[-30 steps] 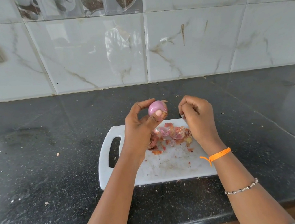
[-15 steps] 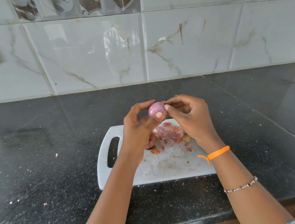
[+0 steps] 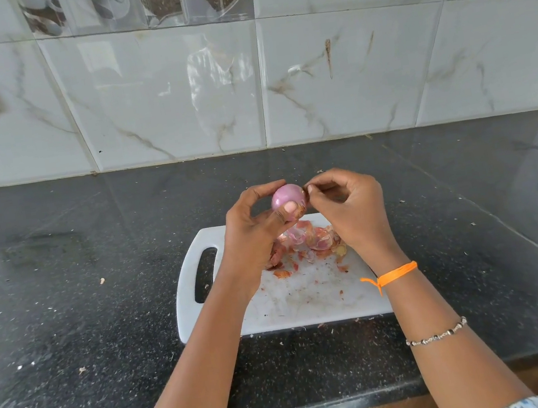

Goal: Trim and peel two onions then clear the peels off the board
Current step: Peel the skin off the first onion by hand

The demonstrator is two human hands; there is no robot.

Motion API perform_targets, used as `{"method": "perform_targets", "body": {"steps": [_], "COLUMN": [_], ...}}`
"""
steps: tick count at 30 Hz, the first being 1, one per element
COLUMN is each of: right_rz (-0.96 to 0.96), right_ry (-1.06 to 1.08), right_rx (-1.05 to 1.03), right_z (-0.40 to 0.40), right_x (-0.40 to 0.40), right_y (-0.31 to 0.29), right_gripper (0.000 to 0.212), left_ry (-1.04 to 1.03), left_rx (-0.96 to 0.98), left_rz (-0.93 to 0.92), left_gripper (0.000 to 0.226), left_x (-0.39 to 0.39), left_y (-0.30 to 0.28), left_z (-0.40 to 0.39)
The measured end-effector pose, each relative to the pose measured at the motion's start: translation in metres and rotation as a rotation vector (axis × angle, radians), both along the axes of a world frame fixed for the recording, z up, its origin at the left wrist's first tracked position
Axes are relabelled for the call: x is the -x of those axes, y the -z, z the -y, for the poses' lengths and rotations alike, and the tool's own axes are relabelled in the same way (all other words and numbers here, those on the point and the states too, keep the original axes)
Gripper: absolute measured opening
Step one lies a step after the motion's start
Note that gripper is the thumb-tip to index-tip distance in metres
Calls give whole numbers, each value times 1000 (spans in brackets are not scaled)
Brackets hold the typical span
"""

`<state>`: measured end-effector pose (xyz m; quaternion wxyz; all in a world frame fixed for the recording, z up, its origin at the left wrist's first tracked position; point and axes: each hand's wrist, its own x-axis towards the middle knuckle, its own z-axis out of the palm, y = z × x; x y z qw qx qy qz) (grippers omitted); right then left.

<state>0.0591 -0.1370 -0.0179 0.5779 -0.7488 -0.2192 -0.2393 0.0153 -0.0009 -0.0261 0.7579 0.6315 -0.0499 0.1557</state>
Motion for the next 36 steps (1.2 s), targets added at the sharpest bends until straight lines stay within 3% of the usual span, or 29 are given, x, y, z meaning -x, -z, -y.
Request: {"method": "perform_targets", "body": {"steps": [4,8,21,28,32,36], "right_rz": [-105,-44,38,-52,-70,-50], "right_ry": [-129,-112,-13,-58,-131,-150], "right_rx": [-89,-53,-18,-105,-134,-87], "right_z": [1,1,-1,1,1,1], "right_x": [-1,3,0,-4,-7,-5], "right_y": [1,-1,1,3,4,4], "right_gripper": [16,4,18,26,3,6], "left_ry": [-17,-42,-8,-27,-36,-26], "left_rx": [15,30,2,-6,-15,-12], "left_rz": [6,11,48,40,45,52], "left_gripper": [38,38,35,36,37,38], "left_x": [0,0,2,2,1,1], "left_y": [-1,-1,-2,-3,-2,-2], "left_z": [0,-1,1,1,1,0]}}
